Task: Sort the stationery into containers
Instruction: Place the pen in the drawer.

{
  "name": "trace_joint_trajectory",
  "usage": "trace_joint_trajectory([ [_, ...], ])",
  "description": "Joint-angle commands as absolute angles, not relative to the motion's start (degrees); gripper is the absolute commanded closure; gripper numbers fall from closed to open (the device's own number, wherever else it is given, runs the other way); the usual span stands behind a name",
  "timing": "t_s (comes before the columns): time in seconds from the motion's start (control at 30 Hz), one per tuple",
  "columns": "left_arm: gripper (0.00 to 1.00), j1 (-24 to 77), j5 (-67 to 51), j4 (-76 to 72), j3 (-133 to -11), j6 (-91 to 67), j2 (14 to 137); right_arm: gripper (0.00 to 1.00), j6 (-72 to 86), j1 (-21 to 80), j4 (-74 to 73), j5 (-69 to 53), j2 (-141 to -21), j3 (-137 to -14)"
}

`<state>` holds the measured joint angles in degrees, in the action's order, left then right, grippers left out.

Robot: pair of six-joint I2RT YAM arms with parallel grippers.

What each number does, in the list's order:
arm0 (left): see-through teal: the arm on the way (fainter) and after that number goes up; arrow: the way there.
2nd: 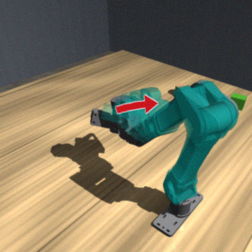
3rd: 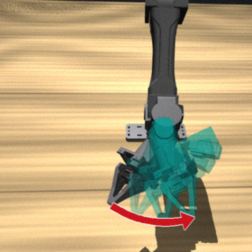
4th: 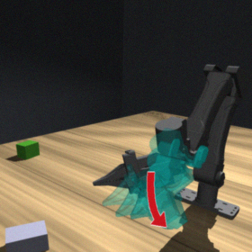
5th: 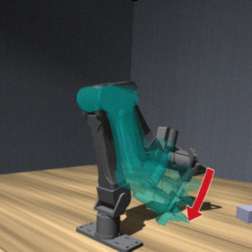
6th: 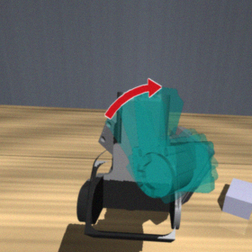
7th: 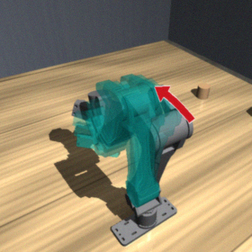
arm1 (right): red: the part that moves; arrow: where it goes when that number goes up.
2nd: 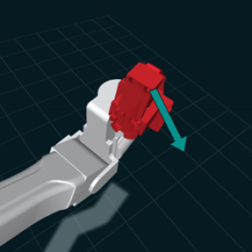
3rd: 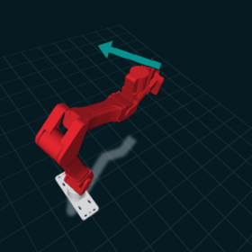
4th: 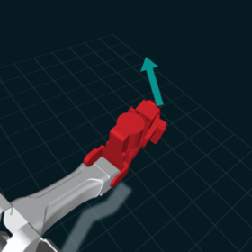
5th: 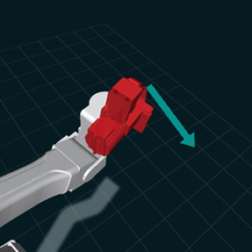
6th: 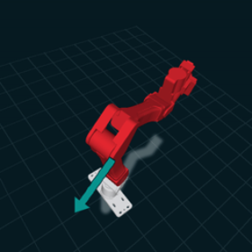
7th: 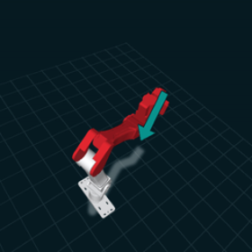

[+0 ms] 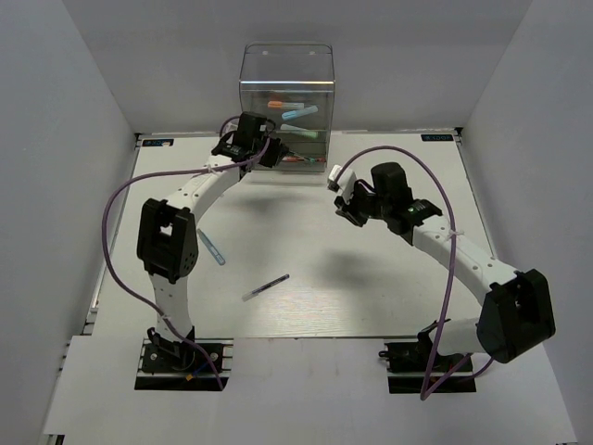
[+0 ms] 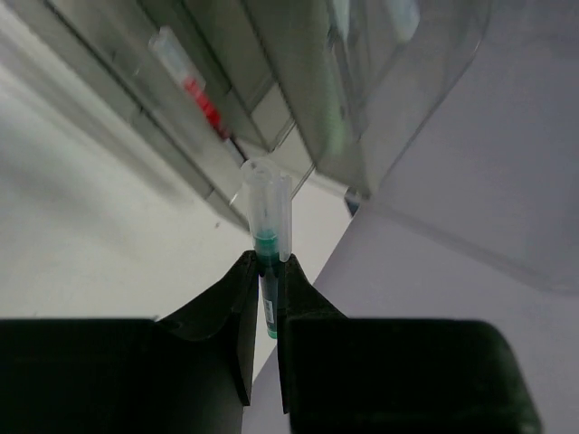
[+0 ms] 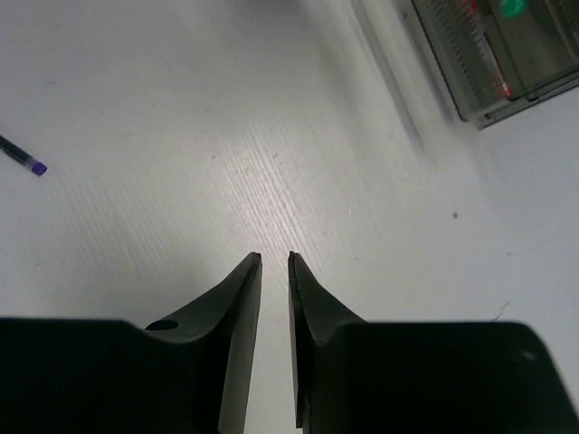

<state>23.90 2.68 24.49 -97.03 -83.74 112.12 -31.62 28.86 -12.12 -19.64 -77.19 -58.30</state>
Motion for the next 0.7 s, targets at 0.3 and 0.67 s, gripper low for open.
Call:
trace_joint_trajectory([
  [0.3, 1.0, 22.68, 13.27, 19.44, -103.01, -95.27, 120.84, 0.76, -30.41, 28.04, -12.22, -20.92, -74.0, -53.88],
  [0.67, 0.51, 22.68, 15.03, 15.56, -103.8, -95.27, 121.82, 0.46, -34.0, 27.95, -15.73, -27.05, -75.05, -53.44],
])
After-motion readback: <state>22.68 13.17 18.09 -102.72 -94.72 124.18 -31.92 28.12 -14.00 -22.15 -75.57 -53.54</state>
